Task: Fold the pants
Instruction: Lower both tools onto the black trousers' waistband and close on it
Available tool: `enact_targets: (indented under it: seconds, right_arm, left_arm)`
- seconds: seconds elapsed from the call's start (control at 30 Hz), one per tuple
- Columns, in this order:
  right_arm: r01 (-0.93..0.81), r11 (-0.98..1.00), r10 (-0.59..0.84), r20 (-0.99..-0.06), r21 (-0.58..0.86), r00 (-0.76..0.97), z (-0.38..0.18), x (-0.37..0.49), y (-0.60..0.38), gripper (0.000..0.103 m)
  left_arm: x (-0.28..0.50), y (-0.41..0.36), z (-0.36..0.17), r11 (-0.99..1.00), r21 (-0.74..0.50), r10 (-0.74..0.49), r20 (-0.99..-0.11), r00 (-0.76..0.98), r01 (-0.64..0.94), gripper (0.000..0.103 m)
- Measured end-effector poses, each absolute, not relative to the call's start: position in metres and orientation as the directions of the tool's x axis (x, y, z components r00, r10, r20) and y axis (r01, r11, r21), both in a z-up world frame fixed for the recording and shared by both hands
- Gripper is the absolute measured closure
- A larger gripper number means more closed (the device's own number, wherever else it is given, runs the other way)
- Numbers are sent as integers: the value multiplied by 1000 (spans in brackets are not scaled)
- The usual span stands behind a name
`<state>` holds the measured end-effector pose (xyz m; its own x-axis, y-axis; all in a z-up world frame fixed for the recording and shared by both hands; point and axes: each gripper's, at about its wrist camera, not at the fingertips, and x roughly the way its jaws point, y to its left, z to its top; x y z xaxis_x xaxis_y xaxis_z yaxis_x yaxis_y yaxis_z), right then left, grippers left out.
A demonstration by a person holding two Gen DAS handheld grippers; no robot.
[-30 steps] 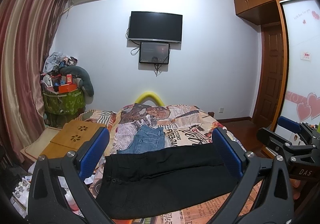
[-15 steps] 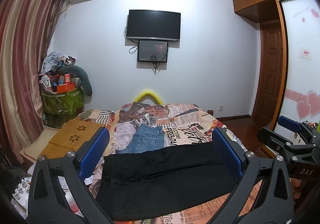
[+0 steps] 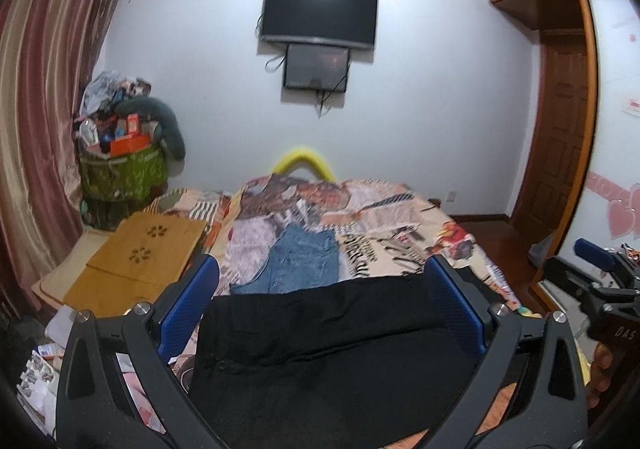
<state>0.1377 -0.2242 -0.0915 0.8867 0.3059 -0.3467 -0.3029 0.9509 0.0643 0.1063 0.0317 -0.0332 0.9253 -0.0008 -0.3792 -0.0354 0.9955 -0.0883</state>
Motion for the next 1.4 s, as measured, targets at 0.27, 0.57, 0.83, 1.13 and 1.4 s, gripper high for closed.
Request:
enact_targets:
  seconds: [0.27,0.57,0.83,1.13,1.4]
  right_arm:
    - [-273,962,248,-416,0,875,-109,194,-226,1]
    - [-321,945,248,-505,-61,827,-141,261,-229,1]
    - [-404,915,301,-670,1,679,-191,336,-226,1]
    - [-495,869,305,-779,-8,547,-241,398,-207,1]
    - [-588,808,335,-835,16,437,-271,440,-181,1]
  left_arm:
    - [194,79,-75,981,-68,121,-500,858,-179,0]
    - [281,132,-133,961,-5,217,-606,765,-276,0]
    - [341,165,-212,952,31,219,-763,608,-304,0]
    - [367,205,-282,941,-45,108,-899,424,-334,0]
    - [386,216,-304,942,-119,4,-932,363,-315,31]
